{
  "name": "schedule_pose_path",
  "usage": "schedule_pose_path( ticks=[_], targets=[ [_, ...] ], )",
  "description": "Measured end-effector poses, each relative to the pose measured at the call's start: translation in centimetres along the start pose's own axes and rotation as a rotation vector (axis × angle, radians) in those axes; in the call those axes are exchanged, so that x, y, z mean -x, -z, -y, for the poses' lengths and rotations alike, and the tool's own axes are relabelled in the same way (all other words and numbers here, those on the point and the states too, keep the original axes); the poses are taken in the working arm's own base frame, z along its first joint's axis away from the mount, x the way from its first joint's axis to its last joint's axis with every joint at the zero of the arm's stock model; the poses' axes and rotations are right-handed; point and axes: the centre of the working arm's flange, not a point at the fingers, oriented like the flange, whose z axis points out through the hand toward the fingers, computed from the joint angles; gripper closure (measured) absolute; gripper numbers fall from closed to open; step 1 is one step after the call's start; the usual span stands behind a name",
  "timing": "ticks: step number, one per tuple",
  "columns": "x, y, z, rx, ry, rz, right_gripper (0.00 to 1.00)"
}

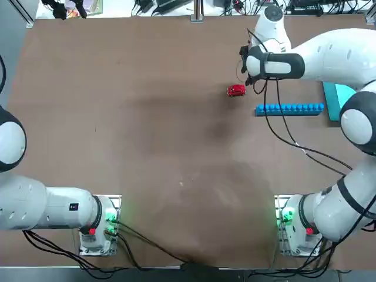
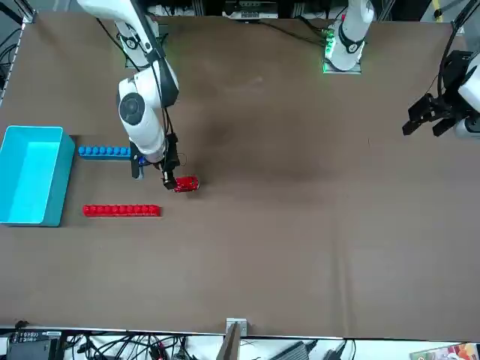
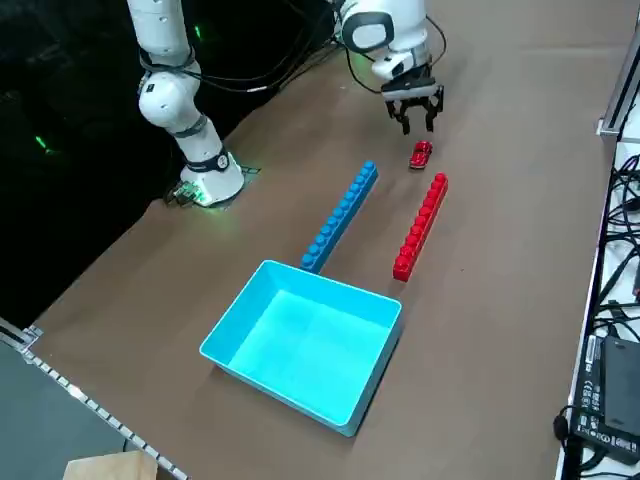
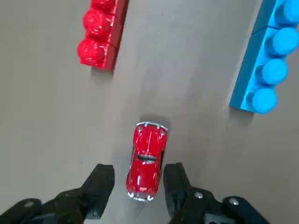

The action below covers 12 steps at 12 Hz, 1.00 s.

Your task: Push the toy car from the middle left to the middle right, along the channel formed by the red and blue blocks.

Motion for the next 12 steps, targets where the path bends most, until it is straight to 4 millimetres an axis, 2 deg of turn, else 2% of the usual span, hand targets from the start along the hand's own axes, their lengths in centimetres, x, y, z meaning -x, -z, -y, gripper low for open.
schedule_pose_path(
  ticks=[1, 2, 6, 8, 11, 12],
  targets=[
    [-0.2, -0.8, 0.0, 0.007, -0.013, -0.003, 0.33],
    [-0.2, -1.5, 0.0, 0.010, -0.027, -0.004, 0.37],
    [0.2, -4.0, 0.0, 0.003, -0.073, -0.005, 0.39],
    [0.3, -4.6, 0.0, 0.000, -0.083, -0.005, 0.40],
    [0.2, -4.9, 0.0, 0.000, -0.094, -0.006, 0.49],
    [0.2, -5.0, 0.0, 0.001, -0.095, -0.006, 0.49]
  ],
)
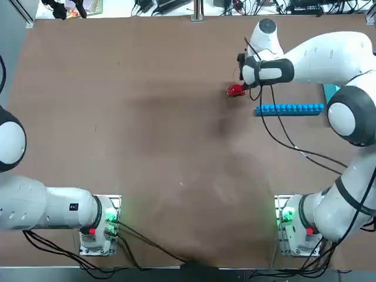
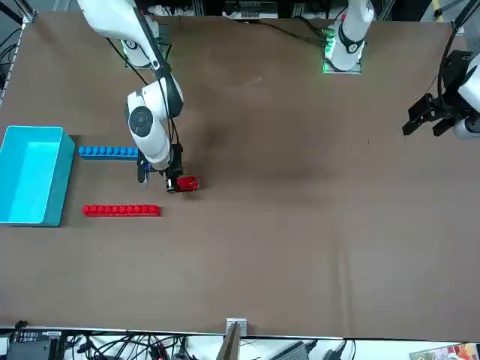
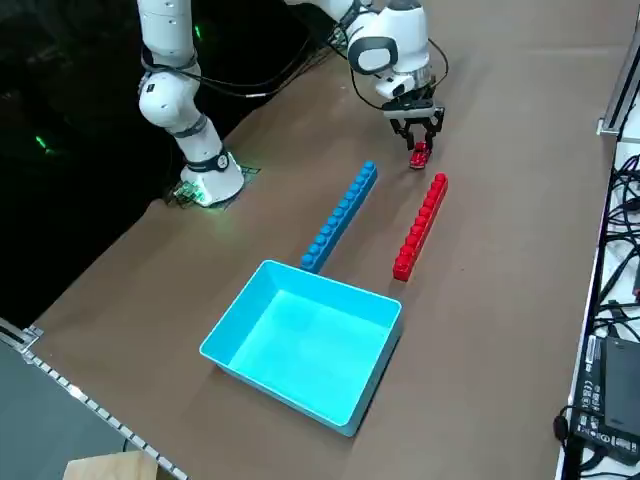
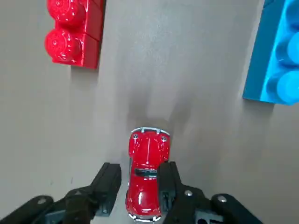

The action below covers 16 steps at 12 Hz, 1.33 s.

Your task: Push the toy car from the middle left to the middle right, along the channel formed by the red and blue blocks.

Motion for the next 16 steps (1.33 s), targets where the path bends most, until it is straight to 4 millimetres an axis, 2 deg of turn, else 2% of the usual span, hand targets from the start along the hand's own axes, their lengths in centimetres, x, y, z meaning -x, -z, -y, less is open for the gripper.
schedule_pose_path(
  ticks=[8, 16],
  targets=[
    [0.2, -1.7, -0.3, 0.005, -0.007, -0.002, 0.50],
    [0.5, -2.4, -0.3, -0.005, -0.014, 0.000, 0.51]
  ],
)
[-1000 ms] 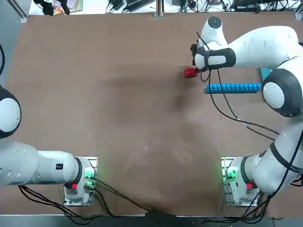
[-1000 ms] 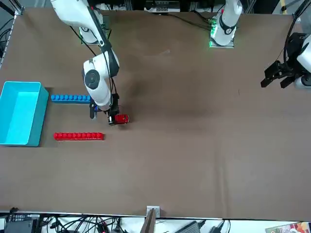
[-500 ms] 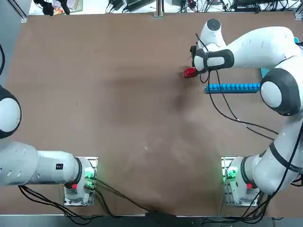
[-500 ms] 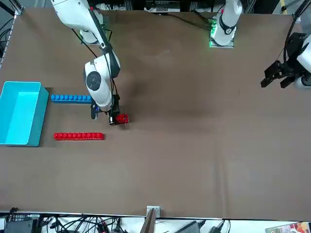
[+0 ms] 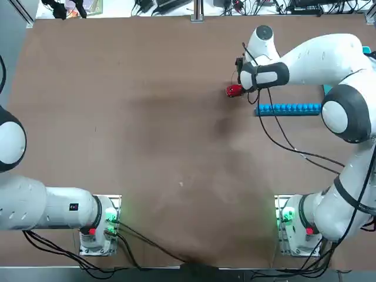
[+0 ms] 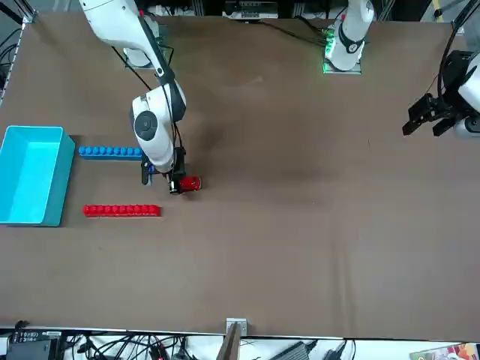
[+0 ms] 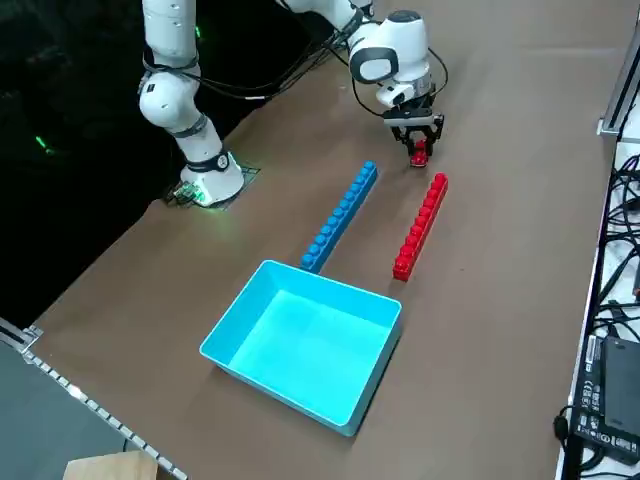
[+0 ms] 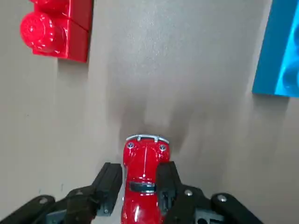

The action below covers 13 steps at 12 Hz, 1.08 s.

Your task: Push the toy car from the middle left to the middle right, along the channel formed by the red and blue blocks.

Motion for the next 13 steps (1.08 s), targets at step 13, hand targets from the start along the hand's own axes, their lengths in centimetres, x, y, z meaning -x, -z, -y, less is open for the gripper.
schedule_pose_path(
  ticks=[13],
  targets=[
    [3.2, -0.6, -0.5, -0.003, -0.035, 0.006, 0.51]
  ],
)
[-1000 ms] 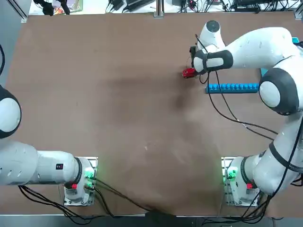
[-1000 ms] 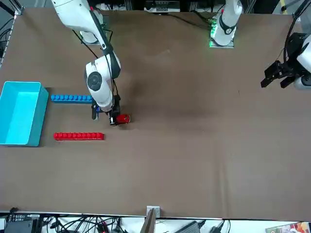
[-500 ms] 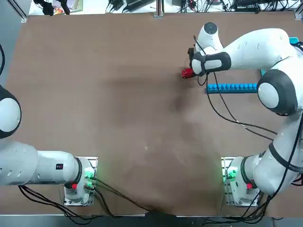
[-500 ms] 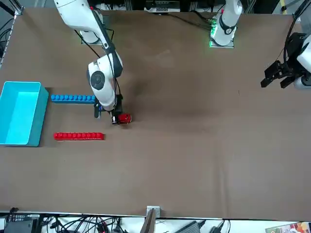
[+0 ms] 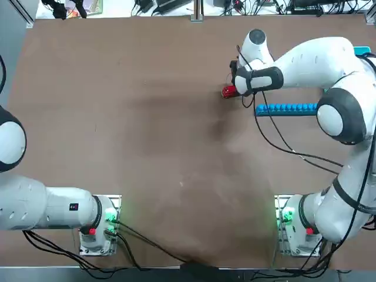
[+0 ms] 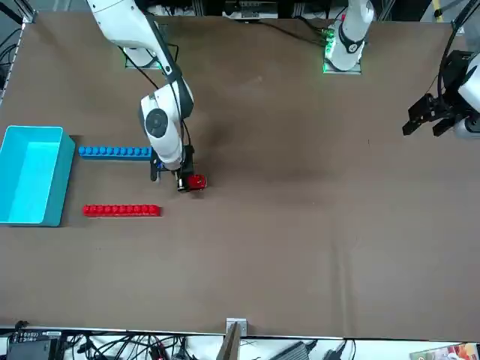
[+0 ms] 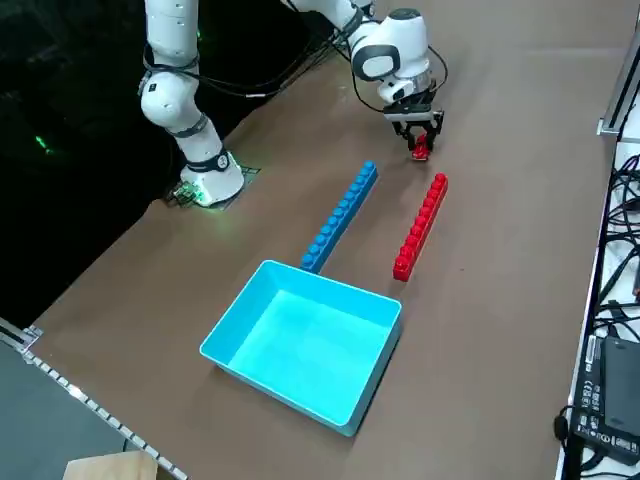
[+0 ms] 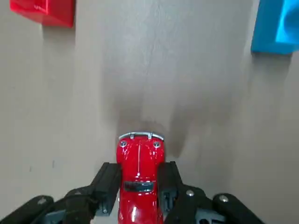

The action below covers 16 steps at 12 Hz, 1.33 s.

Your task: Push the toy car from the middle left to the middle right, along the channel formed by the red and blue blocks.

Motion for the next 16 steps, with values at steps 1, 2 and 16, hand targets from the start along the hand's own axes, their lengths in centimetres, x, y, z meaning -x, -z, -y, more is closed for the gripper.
schedule_pose_path(
  ticks=[1, 2, 16],
  targets=[
    [0.4, 0.0, 0.0, -0.002, 0.000, 0.001, 0.51],
    [0.7, 0.0, 0.0, -0.003, -0.002, 0.002, 0.51],
    [3.0, -0.3, 0.0, -0.005, -0.109, 0.006, 0.51]
  ],
)
